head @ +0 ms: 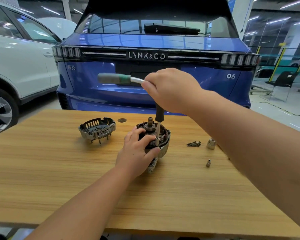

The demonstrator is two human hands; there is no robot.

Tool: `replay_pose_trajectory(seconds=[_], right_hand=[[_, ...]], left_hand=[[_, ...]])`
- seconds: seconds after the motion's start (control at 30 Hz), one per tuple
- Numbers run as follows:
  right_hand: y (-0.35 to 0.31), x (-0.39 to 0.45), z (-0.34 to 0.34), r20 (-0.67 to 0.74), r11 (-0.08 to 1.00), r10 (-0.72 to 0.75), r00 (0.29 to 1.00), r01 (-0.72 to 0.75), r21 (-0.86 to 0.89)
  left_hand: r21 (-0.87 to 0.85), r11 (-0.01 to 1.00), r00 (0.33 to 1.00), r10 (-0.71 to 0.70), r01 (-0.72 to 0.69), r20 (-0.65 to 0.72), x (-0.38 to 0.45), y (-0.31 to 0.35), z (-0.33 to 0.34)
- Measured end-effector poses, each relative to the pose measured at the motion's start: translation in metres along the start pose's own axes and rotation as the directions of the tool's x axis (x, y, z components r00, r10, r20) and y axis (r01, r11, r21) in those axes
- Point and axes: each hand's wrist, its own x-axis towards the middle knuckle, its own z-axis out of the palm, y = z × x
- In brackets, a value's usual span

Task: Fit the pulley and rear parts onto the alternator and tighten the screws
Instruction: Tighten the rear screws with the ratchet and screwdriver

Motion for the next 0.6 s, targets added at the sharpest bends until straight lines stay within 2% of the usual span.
replay_pose_trajectory(seconds=[0.07, 0.13, 0.17, 0.2, 0.23, 0.27, 0.3, 0.4, 0.43, 0.5, 0.57, 0.6], right_hand=[[0.002, 0.01, -0.007, 0.139, 0.977, 0.184, 0.973, -0.197, 0.081], [0.004, 0.013, -0.014, 0.261, 0.876, 0.328, 0.908, -0.396, 0.276], [0.005, 0.012, -0.016, 0.331, 0.74, 0.39, 0.859, -0.507, 0.442], [0.004, 0.01, -0.018, 0.429, 0.506, 0.431, 0.794, -0.607, 0.613], [0.003, 0.006, -0.019, 0.54, 0.207, 0.415, 0.732, -0.654, 0.728], [0.003, 0.002, -0.018, 0.617, -0.056, 0.355, 0.702, -0.643, 0.764], [0.001, -0.001, -0.015, 0.646, -0.231, 0.297, 0.703, -0.604, 0.763], [-0.005, -0.006, 0.004, 0.624, -0.529, 0.265, 0.735, -0.43, 0.732], [-0.008, -0.006, 0.009, 0.613, -0.601, 0.293, 0.734, -0.357, 0.715], [-0.011, -0.007, 0.018, 0.586, -0.66, 0.39, 0.71, -0.228, 0.716], [-0.011, -0.01, 0.025, 0.505, -0.614, 0.517, 0.691, -0.112, 0.781], [-0.011, -0.012, 0.028, 0.423, -0.536, 0.592, 0.686, -0.057, 0.843]], left_hand=[[0.004, 1.0, 1.0, 0.0, 0.0, 0.005, 0.0, -0.001, 0.001], [0.005, 1.0, 1.0, 0.0, 0.0, 0.009, 0.001, -0.001, 0.001], [0.006, 1.0, 1.0, 0.0, 0.0, 0.01, 0.001, -0.001, 0.001], [0.008, 1.0, 1.0, -0.001, 0.001, 0.011, 0.001, -0.001, 0.001], [0.009, 1.0, 1.0, -0.003, 0.003, 0.011, 0.001, -0.001, 0.001], [0.008, 1.0, 1.0, -0.005, 0.005, 0.012, 0.001, -0.002, 0.001], [0.008, 1.0, 1.0, -0.005, 0.005, 0.012, 0.001, -0.002, 0.001], [0.009, 1.0, 1.0, 0.003, -0.003, 0.015, 0.002, -0.003, 0.001], [0.007, 1.0, 1.0, 0.004, -0.004, 0.015, 0.002, -0.003, 0.001], [0.003, 1.0, 1.0, 0.002, -0.002, 0.015, 0.001, -0.003, 0.0], [0.001, 1.0, 1.0, 0.002, -0.002, 0.012, 0.001, -0.003, 0.0], [0.001, 1.0, 1.0, 0.003, -0.003, 0.01, 0.001, -0.003, 0.0]])
